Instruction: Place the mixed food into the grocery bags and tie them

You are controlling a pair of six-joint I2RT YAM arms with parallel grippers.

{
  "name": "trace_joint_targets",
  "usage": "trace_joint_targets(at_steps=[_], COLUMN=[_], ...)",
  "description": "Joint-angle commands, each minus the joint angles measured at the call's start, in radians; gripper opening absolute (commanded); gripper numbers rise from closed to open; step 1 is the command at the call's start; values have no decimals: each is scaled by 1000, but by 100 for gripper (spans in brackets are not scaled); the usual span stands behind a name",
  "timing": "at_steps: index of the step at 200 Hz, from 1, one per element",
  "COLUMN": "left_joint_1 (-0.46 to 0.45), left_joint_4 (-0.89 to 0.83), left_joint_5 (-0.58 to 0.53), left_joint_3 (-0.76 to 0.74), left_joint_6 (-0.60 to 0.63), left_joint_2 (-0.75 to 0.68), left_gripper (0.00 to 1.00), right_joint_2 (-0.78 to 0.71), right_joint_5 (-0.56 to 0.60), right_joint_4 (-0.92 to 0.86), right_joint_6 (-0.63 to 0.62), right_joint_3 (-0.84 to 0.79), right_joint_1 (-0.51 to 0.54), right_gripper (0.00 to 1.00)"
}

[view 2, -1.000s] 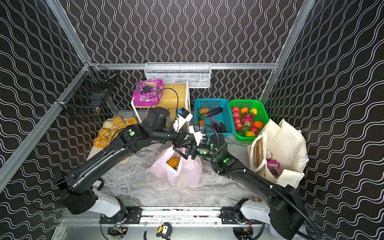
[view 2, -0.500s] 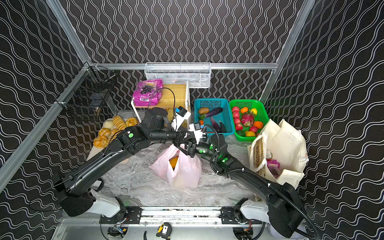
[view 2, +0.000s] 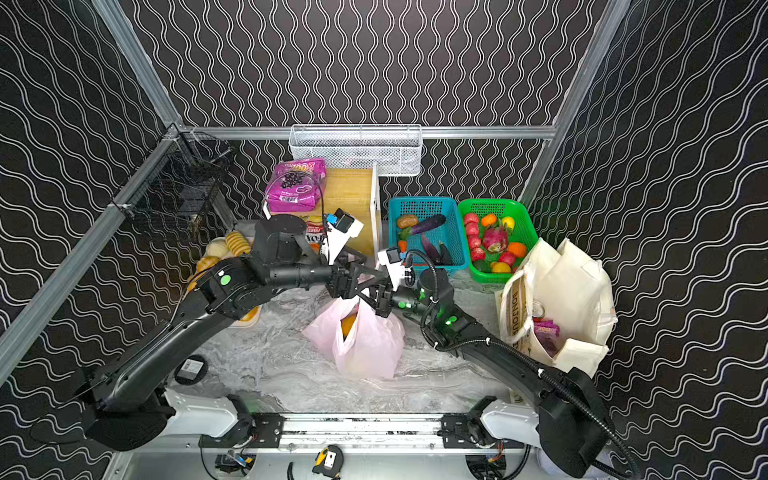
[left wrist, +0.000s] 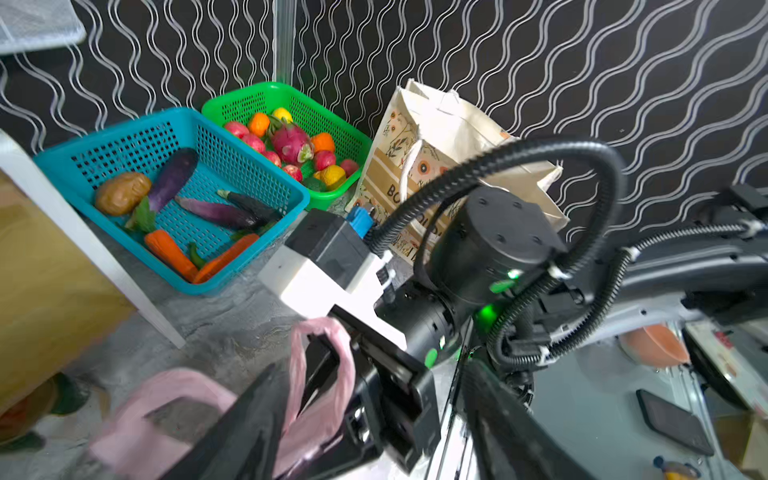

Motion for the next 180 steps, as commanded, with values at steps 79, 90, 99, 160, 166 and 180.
trace_joint_targets(at_steps=[79, 90, 99, 160, 166, 180], left_joint_1=[288, 287, 288, 287, 288, 288], left_joint_4=[115, 102, 120, 190, 195, 232], left_joint_5=[513, 521, 533, 402, 381, 359], left_joint_3=[-134, -130, -138, -244, -259, -305], left_joint_6=[-82, -78, -88, -156, -163, -195], left_joint_2=[30, 41, 43, -21, -31, -57], left_gripper=[77, 74, 70, 0, 0, 0], right_joint_2=[66, 68, 71, 57, 56, 55], right_joint_5=[-252, -257, -264, -194, -186, -188], right_joint_4=[-139, -141, -144, -68, -54, -31], right_joint_6=[-147, -146, -147, -24, -2, 27], right_joint_3=[133, 137, 142, 100, 88, 68], right_joint_1=[-29, -30, -30, -76, -85, -92], right_gripper=[10, 10, 11, 16, 19, 21])
